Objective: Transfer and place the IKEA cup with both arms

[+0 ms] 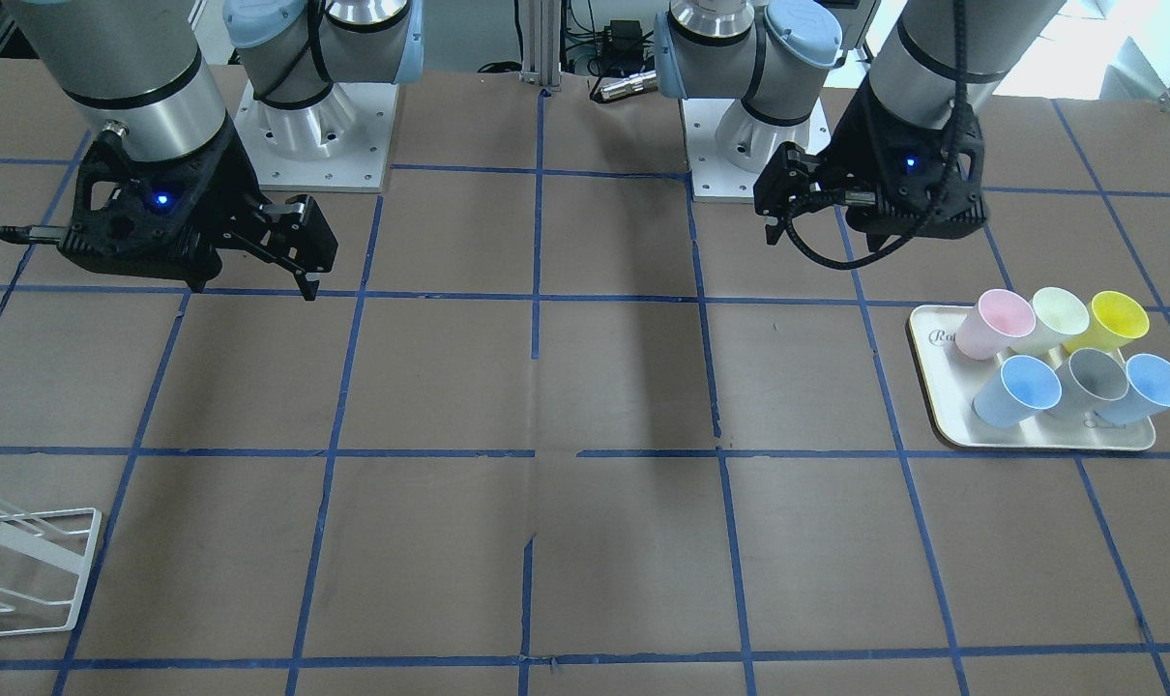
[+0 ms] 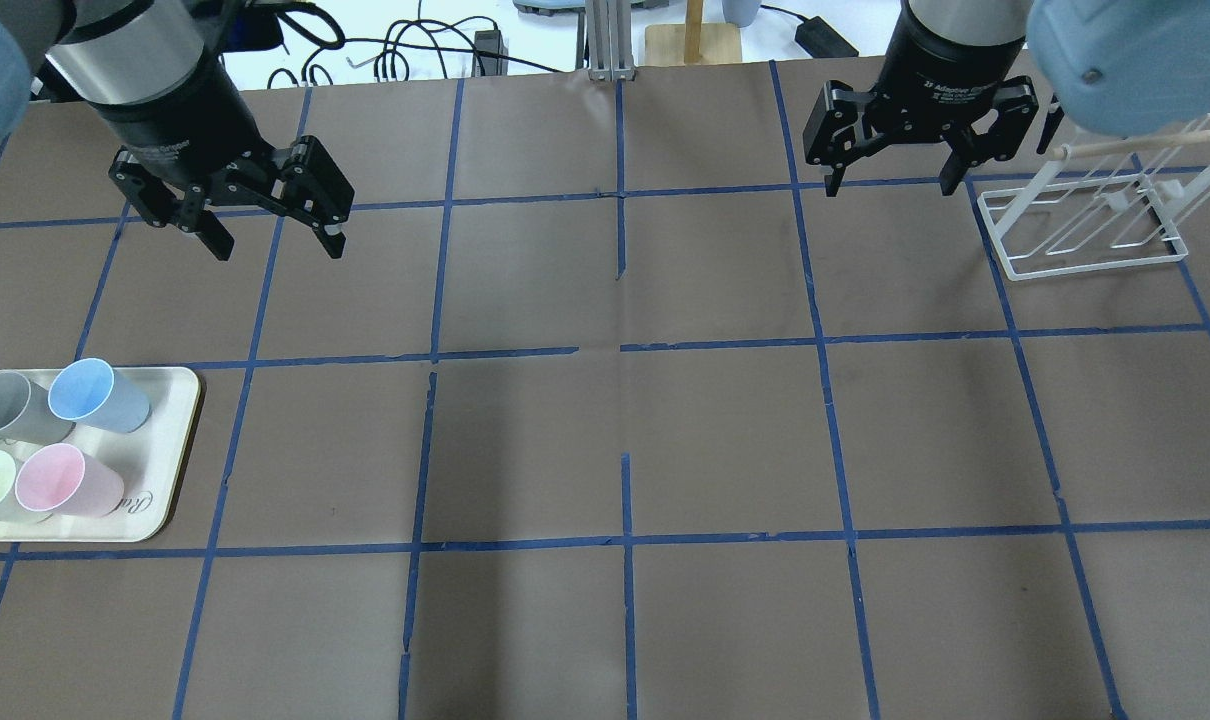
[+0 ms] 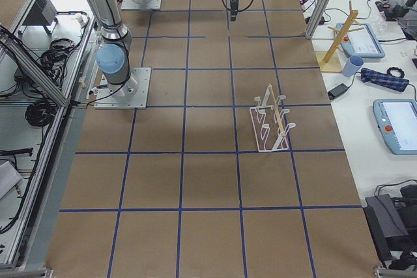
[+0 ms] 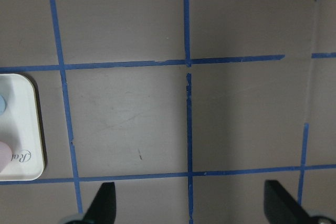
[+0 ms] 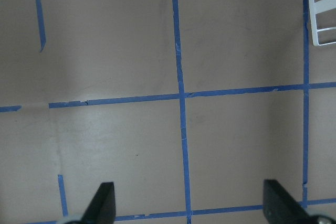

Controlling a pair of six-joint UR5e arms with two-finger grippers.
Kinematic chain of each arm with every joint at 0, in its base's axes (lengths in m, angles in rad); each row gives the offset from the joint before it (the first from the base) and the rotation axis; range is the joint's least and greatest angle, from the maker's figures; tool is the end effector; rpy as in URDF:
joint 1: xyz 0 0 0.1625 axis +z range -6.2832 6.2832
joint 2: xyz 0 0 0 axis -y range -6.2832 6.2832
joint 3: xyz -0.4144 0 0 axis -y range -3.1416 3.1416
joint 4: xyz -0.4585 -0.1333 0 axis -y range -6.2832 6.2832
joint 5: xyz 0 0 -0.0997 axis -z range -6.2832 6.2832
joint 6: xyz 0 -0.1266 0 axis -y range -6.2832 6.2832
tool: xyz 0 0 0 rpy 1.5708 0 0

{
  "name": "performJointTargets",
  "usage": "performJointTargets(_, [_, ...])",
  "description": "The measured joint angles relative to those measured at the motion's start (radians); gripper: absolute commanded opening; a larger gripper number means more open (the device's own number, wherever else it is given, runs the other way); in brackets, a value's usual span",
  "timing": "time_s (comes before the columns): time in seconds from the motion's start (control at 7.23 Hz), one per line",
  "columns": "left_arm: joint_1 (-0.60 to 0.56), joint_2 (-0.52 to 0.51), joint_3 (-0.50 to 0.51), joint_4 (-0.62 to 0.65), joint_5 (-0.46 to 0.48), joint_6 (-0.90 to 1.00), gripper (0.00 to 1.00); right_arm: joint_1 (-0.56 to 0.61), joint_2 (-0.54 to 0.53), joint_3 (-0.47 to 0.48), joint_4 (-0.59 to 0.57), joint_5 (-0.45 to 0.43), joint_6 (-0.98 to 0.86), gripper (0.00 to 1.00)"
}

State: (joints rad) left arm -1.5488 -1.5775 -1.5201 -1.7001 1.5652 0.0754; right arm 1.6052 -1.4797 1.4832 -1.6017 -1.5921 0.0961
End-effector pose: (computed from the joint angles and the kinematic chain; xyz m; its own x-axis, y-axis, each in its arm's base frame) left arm -0.1219 -0.5522 0.4624 -0.9985 0.0526 0.0120 0.0535 0.9950 0.0845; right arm 0.1511 -0.5945 0.4498 -0.9979 0.0622 0.0186 0.0617 0.9977 -0.0293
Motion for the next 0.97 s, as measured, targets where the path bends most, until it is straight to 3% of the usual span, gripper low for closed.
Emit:
performJointTargets(0.42, [-0.012, 0.091, -0.130, 0.026, 0.004, -0.005, 1.00, -0.002, -0.001, 0.000, -0.004, 0.000, 0.002, 1.00])
performJointTargets(0.97, [0.005, 0.136, -0.168, 0.035, 0.004, 0.004, 1.00, 0.000, -0.001, 0.000, 0.001, -0.001, 0.003, 1.00])
